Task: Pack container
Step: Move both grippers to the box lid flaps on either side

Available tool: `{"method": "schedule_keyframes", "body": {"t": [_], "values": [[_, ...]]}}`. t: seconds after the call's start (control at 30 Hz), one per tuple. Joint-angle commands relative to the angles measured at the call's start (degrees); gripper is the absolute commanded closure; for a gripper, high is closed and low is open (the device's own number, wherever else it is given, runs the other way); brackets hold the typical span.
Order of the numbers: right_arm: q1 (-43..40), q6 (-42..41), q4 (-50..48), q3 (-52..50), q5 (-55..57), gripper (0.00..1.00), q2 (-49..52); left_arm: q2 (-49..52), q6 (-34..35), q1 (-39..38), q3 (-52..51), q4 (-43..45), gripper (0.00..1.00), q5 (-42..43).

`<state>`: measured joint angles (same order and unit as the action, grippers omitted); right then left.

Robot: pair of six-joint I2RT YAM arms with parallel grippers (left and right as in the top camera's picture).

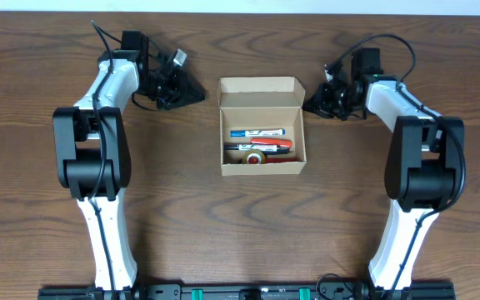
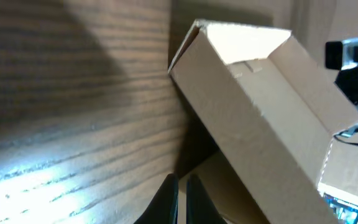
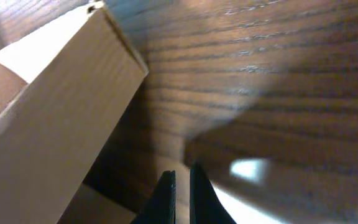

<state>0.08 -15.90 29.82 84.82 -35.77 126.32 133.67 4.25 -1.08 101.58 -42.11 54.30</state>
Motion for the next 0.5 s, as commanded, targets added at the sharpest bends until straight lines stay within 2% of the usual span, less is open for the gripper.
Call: {"method": "schedule_keyframes", "body": {"t": [0.0, 0.47], "values": [[-0.37, -3.43, -1.36, 0.50, -2.23, 0.99, 1.75, 0.07, 2.67, -0.17, -0.22, 1.11, 0.94, 0.63], [-0.37, -5.07, -3.74, 0.50, -5.20, 0.99, 4.42, 0.11, 5.51, -0.94, -0.24, 3.52, 0.94, -0.33]]}}
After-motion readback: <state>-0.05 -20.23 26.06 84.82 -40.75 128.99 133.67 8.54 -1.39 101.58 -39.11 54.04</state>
